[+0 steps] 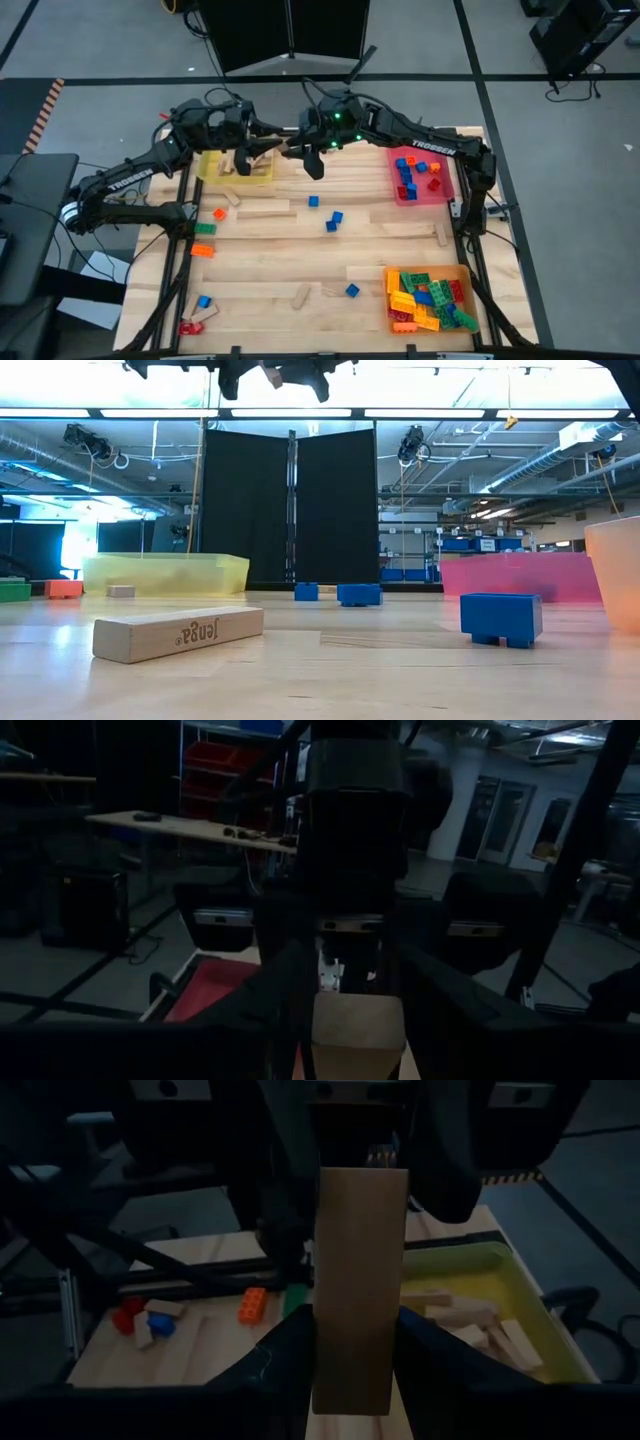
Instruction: Sort blocks by size
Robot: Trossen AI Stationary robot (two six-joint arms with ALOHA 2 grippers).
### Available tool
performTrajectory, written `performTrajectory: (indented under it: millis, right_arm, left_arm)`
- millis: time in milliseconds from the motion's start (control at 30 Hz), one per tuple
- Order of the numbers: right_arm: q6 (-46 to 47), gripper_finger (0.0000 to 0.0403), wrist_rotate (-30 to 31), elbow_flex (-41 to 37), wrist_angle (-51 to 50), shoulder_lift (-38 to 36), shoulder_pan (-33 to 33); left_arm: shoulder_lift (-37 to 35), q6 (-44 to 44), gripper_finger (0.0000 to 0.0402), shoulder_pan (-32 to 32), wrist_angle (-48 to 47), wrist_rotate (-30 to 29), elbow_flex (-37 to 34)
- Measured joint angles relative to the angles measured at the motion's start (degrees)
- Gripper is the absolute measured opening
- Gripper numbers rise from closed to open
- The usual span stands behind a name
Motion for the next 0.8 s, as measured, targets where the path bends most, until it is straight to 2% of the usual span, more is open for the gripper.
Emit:
performTrajectory:
  millis: [400,800]
  right_arm:
    - [-0.4,0.0126,2.6,-0.1,0.4,0.1,0.0]
    - [-1.7,0.0126,2.6,-0.1,0.6,0.1,-0.1]
  left_arm:
    - [0.0,-0.3,0.0157,0.1,-4.0,-1.8,0.1]
    - [1.8,-1.4,0.0156,0.0,-6.0,-0.7,0.1]
